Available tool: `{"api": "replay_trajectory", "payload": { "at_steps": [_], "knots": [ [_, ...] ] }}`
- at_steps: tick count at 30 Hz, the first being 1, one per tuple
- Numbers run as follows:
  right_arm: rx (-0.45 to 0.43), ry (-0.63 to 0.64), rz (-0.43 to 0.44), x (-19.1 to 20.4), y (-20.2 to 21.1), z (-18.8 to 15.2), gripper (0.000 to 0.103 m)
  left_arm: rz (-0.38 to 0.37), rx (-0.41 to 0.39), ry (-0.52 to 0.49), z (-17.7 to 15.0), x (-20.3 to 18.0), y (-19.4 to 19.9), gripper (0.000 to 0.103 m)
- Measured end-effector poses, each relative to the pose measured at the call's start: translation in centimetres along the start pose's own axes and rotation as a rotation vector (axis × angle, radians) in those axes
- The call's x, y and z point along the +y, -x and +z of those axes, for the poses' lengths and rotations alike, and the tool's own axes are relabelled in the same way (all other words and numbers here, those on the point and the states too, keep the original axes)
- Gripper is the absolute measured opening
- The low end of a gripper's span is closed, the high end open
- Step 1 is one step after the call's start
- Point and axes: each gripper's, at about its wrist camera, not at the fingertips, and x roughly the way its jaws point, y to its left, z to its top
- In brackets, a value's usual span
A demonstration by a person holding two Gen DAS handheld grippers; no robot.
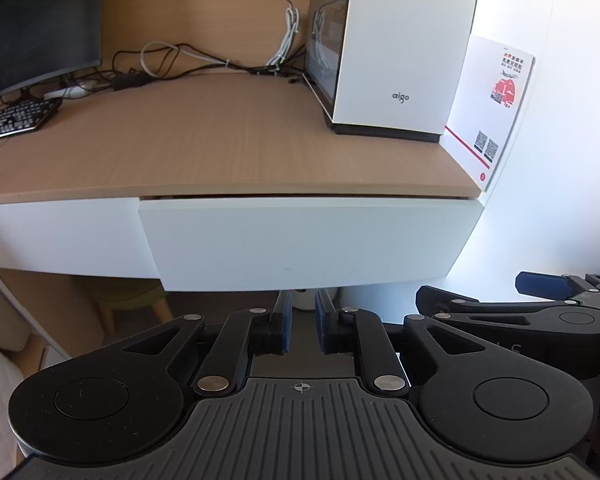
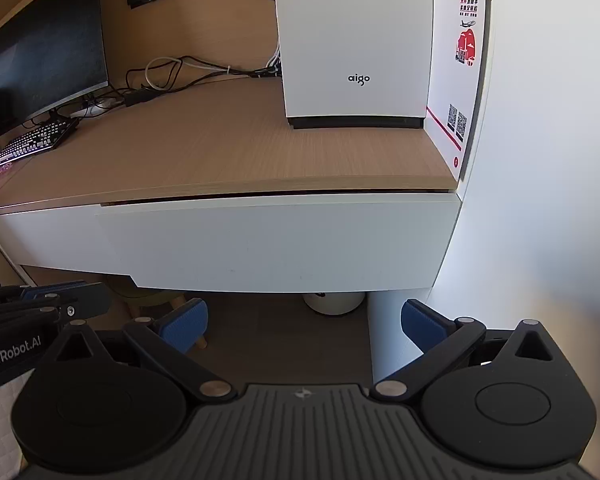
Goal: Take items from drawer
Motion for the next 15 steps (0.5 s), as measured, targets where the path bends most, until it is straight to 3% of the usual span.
{"api": "replay_trajectory", "payload": {
  "at_steps": [15],
  "knots": [
    [-0.004, 0.001, 0.000, 0.40, 0.31, 0.01, 0.103, -0.002, 0.004, 0.001, -0.13, -0.08, -0.08, 0.015]
  ]
}}
